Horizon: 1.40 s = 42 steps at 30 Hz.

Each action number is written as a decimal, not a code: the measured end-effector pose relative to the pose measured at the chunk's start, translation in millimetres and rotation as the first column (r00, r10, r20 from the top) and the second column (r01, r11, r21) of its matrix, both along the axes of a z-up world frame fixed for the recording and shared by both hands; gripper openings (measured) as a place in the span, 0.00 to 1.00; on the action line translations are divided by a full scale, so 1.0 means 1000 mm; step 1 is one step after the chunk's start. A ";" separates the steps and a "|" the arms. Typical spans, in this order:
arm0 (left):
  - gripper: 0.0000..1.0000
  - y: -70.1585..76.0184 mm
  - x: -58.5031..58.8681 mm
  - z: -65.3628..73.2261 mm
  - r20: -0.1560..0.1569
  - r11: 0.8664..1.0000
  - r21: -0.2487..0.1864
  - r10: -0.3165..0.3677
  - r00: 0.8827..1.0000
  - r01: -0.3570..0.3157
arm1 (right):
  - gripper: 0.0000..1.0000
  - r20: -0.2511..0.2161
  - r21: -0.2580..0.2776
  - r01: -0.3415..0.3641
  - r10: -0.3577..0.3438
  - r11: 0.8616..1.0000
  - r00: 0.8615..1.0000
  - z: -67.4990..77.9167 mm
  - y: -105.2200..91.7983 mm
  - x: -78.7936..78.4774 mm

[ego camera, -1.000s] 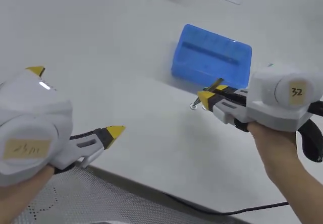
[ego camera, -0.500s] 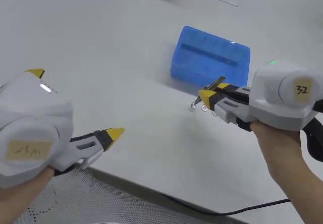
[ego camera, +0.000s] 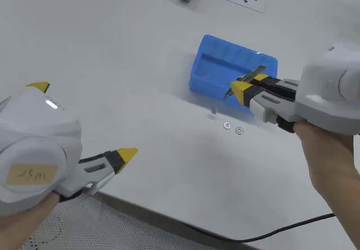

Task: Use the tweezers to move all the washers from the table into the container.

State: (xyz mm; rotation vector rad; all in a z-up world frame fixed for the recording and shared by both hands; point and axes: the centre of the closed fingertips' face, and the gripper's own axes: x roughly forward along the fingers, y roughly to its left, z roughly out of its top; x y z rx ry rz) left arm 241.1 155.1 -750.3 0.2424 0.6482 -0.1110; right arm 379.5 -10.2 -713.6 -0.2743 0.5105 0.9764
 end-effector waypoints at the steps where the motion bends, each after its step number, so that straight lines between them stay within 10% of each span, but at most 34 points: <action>1: 0.99 0.000 0.000 0.000 0.000 1.000 0.000 0.000 1.000 0.000 | 0.04 0.001 0.003 0.000 0.000 1.000 1.000 0.001 0.000 0.001; 25: 0.99 -0.001 -0.002 0.000 -0.009 1.000 0.006 -0.002 1.000 0.003 | 0.04 -0.106 -0.051 -0.033 0.027 0.998 0.994 -0.054 0.006 -0.025; 42: 0.99 -0.001 -0.002 -0.001 -0.018 1.000 0.010 -0.007 1.000 0.007 | 0.05 -0.125 -0.056 -0.028 0.021 0.998 0.992 -0.062 0.010 -0.026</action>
